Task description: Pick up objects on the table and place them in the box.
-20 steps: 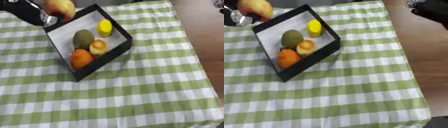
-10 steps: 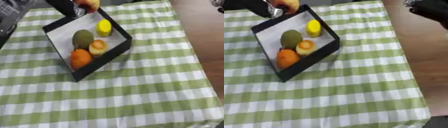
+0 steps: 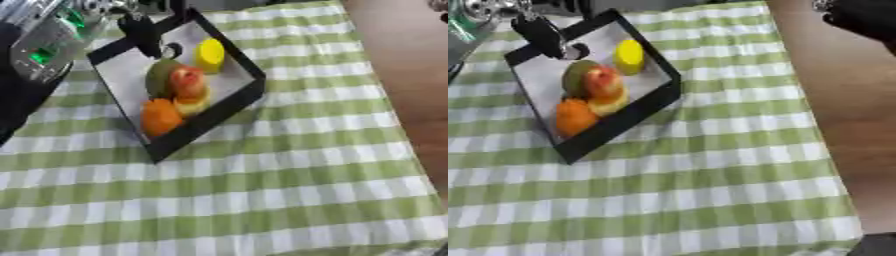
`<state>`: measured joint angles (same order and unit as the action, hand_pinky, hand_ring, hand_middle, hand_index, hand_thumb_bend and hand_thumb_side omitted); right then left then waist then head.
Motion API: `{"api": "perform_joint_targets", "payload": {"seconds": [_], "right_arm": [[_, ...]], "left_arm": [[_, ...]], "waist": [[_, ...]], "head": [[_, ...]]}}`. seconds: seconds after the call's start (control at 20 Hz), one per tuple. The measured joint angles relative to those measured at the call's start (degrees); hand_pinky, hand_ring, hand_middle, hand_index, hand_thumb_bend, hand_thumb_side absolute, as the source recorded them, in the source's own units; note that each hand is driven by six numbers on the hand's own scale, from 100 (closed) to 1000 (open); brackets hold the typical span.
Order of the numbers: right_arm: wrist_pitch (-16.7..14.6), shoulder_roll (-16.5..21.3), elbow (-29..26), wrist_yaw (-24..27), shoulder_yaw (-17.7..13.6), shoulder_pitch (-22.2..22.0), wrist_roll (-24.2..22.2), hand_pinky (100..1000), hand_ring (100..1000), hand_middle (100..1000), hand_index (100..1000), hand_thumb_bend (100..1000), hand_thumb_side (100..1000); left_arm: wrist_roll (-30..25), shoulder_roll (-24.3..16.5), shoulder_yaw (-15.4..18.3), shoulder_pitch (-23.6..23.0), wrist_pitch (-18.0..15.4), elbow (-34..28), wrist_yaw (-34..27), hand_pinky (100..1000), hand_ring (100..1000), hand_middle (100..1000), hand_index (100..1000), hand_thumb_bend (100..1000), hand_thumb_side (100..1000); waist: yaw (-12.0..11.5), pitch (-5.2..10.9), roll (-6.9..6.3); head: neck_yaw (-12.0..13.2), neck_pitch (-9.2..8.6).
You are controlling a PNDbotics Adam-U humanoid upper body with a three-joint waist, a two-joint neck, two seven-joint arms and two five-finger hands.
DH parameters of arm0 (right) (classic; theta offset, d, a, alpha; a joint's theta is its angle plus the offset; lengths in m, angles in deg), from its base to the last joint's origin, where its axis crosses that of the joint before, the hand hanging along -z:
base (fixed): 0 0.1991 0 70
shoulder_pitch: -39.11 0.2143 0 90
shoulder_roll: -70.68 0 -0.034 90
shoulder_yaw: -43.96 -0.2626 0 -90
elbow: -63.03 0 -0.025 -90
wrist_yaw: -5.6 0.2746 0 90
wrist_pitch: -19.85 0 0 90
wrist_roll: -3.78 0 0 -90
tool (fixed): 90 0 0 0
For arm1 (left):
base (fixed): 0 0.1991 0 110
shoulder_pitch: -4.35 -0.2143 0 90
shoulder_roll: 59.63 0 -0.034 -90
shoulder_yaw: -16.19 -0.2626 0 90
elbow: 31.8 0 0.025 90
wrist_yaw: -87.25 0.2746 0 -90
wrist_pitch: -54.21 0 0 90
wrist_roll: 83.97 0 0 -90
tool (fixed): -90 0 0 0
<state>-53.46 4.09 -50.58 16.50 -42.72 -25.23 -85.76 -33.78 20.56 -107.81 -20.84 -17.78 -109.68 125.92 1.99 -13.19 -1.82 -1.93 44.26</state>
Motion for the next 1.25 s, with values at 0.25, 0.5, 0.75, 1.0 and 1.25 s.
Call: {"api": "perform_joint_targets", "payload": {"seconds": [0.25, 0.5, 0.75, 1.0, 1.25], "right_arm": [[0.0, 0.0, 0.0, 0.0, 0.0, 0.0, 0.0, 897, 736, 685, 780, 110, 393], [0.0, 0.0, 0.0, 0.0, 0.0, 0.0, 0.1, 897, 736, 685, 780, 109, 392], [-0.1, 0.0, 0.0, 0.2, -0.1, -0.5, 0.3, 897, 736, 686, 780, 100, 395], [-0.1, 0.0, 0.0, 0.5, -0.5, -0.7, 0.9, 897, 740, 690, 783, 100, 416], [-0.2, 0.0, 0.0, 0.9, -0.5, -0.8, 1.5, 900, 751, 706, 795, 100, 501]], "left_arm": [[1.5, 1.7, 1.1, 0.0, -5.8, 8.5, 2.4, 783, 762, 719, 690, 377, 175], [3.3, 2.0, 3.1, -0.1, -7.5, 10.4, 2.7, 782, 765, 723, 727, 366, 216], [10.4, -0.1, 9.9, -1.9, -4.8, 5.0, 0.1, 758, 757, 728, 799, 213, 567], [23.2, -5.2, 17.9, -6.2, 0.6, -5.5, -9.8, 748, 784, 819, 881, 251, 610], [34.7, -8.7, 21.4, -12.1, 3.0, -13.7, -21.2, 739, 773, 795, 884, 310, 561]], "waist": [[0.0, 0.0, 0.0], [0.0, 0.0, 0.0], [-0.7, 0.03, 0.0], [-1.5, 0.04, 0.0], [-2.0, 0.66, 0.0]], "head": [[0.2, 0.0], [0.2, 0.0], [0.1, 0.0], [-0.3, 0.0], [-0.4, 0.01]]}}
